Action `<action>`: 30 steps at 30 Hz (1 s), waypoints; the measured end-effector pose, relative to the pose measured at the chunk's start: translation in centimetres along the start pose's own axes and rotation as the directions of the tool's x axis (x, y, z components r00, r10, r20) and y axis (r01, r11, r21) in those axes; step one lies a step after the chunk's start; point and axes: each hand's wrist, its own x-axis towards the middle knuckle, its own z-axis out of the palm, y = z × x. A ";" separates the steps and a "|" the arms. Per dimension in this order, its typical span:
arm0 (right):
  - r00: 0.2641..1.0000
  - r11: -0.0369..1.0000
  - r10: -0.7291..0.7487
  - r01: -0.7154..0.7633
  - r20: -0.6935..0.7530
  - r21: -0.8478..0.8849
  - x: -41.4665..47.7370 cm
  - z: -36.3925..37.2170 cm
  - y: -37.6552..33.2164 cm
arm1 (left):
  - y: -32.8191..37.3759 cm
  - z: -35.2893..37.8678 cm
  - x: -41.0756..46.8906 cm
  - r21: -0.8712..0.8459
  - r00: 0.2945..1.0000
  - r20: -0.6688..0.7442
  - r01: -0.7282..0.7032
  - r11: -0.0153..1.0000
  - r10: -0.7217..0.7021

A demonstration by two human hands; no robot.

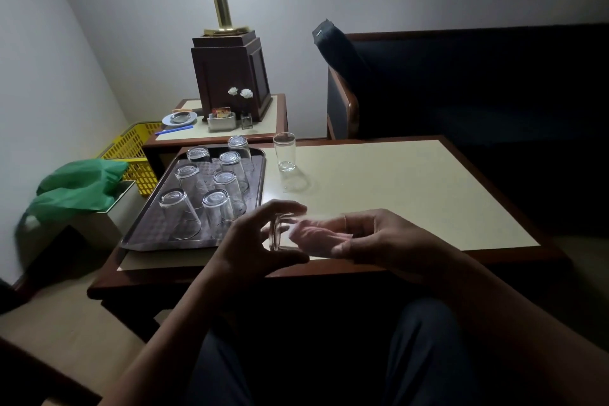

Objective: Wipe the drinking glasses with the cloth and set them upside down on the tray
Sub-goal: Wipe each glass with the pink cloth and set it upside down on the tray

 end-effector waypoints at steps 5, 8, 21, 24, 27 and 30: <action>0.982 0.982 0.190 -0.190 0.000 0.008 0.4 -0.7 -0.3 | -0.6 0.7 0.2 0.268 0.980 0.007 -0.191 0.944 0.197; 0.981 0.973 0.163 -0.177 0.102 0.148 -0.5 -1.6 -0.1 | -0.6 0.7 -0.1 0.307 0.977 -0.025 -0.194 0.932 0.211; 0.846 0.609 -0.531 0.427 0.057 -0.668 -1.6 0.2 -3.8 | 2.3 0.4 -0.6 -0.721 0.829 0.232 0.498 0.482 -0.510; 0.681 0.315 -0.717 0.511 0.152 -0.800 -0.9 -0.4 -4.1 | 2.5 -0.7 -0.3 -0.688 0.803 0.389 0.579 0.437 -0.452; 0.647 0.203 -0.737 0.491 0.198 -0.847 0.4 -0.2 -3.6 | 3.3 -1.2 0.1 -0.648 0.823 0.420 0.567 0.509 -0.383; 0.666 0.340 -0.746 0.415 0.027 -0.844 1.2 -1.0 -2.9 | 4.1 -1.4 0.1 -0.433 0.946 0.185 0.323 0.841 -0.267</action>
